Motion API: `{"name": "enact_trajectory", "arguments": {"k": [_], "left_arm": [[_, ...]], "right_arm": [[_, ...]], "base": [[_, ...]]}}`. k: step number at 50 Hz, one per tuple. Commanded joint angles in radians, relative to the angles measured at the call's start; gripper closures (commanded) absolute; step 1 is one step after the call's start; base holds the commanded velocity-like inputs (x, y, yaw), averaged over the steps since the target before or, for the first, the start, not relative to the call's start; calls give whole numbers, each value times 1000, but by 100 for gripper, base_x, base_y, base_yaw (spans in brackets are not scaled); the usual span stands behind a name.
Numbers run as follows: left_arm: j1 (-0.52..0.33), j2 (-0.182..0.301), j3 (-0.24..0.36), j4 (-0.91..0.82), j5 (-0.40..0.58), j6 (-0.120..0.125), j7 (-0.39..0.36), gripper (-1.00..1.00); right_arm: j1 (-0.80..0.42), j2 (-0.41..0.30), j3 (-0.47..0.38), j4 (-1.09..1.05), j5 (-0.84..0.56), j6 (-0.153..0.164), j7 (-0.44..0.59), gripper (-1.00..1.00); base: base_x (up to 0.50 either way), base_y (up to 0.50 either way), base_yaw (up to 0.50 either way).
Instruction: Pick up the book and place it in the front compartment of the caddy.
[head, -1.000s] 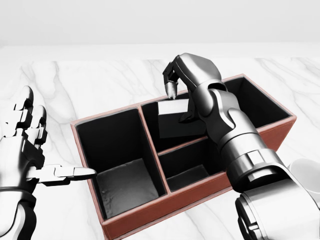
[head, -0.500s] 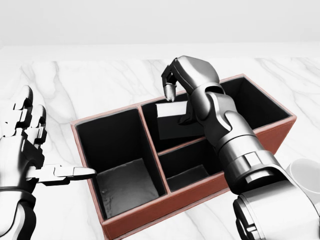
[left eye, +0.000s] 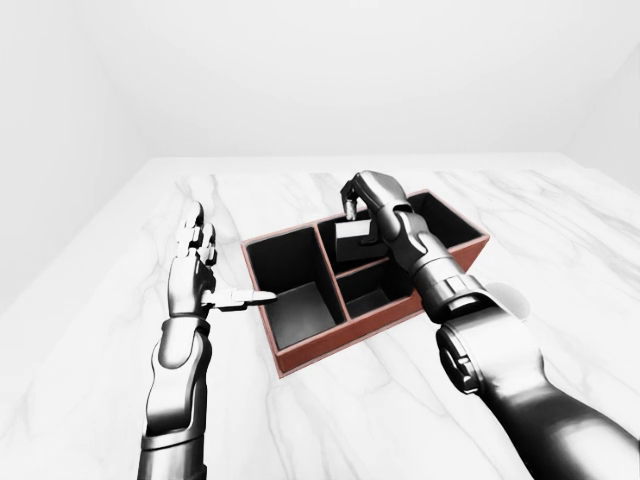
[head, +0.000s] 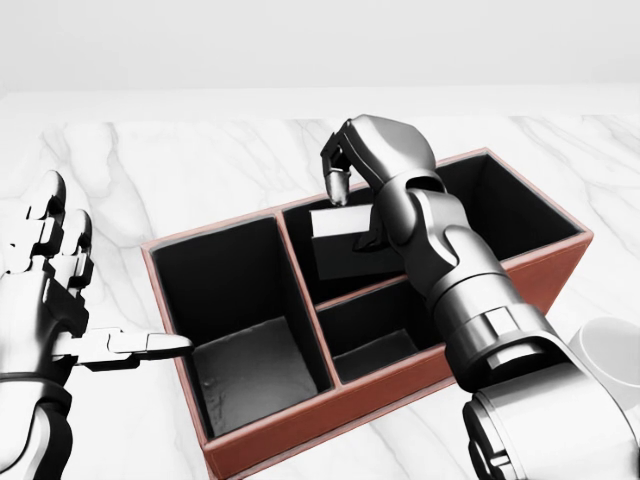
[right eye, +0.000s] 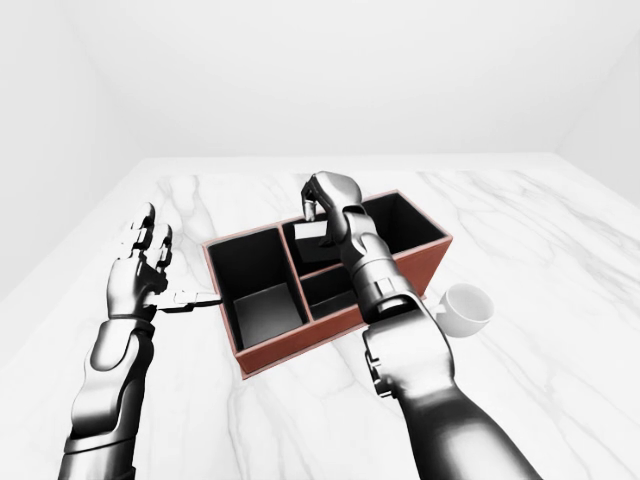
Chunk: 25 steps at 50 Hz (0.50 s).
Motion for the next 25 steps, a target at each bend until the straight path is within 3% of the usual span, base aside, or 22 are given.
{"name": "enact_trajectory", "arguments": {"k": [1, 5, 6, 7, 25], "left_arm": [[-1, 1, 1, 3, 0, 0, 2, -100], [1, 0, -1, 5, 2, 0, 2, -100], [1, 0, -1, 2, 2, 0, 1, -100], [1, 1, 0, 2, 1, 0, 1, -100], [1, 0, -1, 5, 2, 0, 1, -100]], "right_arm": [[10, -14, 21, 25, -65, 0, -57, 100], [13, -13, 22, 28, -70, 0, -61, 100], [13, -14, 23, 26, -74, 0, -66, 21], [12, -12, 21, 28, -72, 0, -61, -100], [23, -14, 22, 30, -82, 0, -73, -100]], "base": [[0, 0, 0], [0, 0, 0], [0, 0, 0], [0, 0, 0], [0, 0, 0]]}}
